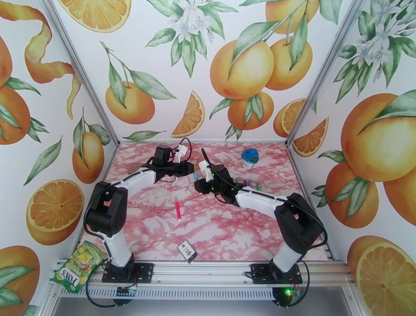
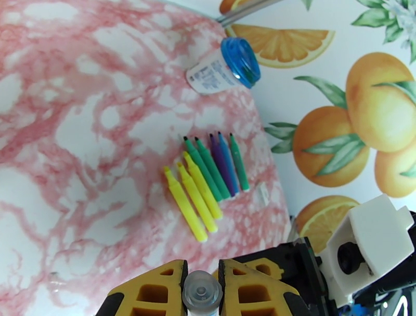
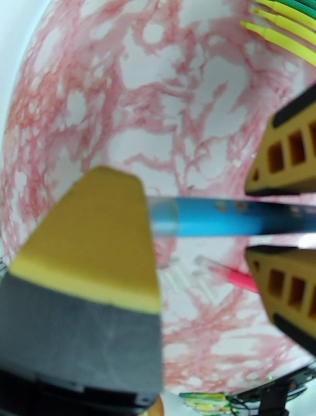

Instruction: Open the pen caps

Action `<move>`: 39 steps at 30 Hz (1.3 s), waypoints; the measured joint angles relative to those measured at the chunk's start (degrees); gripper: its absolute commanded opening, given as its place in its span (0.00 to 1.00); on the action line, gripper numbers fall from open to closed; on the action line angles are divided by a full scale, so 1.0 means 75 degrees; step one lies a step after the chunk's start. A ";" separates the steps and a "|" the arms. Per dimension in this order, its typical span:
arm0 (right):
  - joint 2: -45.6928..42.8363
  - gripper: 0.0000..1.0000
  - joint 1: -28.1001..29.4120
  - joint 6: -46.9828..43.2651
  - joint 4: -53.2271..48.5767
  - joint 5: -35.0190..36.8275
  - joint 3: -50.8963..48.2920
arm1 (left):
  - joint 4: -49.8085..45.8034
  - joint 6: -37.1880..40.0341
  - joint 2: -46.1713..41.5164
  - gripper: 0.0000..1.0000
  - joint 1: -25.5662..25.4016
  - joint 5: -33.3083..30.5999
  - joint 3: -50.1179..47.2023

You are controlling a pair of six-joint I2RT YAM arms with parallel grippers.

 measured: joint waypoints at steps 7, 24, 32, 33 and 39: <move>0.0000 0.26 0.0000 0.0006 -0.0020 -0.0003 0.0017 | -0.0003 -0.0003 0.0000 0.05 -0.0038 0.0210 0.0003; 0.0000 0.05 0.0000 -0.0090 -0.0154 -0.0006 0.0038 | -0.0230 0.0000 0.0000 0.00 -0.0029 0.0187 0.0096; -0.0052 0.00 0.0020 -0.0195 -0.0055 0.0000 -0.0122 | -0.0769 -0.0006 -0.0032 0.00 -0.0038 -0.0163 0.0236; -0.0079 0.00 0.0029 -0.0198 0.0003 0.0006 -0.0169 | -0.0839 -0.0009 -0.0047 0.00 -0.0038 -0.0198 0.0259; -0.0262 0.00 0.0096 -0.0219 0.0297 0.0108 -0.0425 | -0.1253 -0.0157 -0.0160 0.00 -0.0038 -0.0356 0.0358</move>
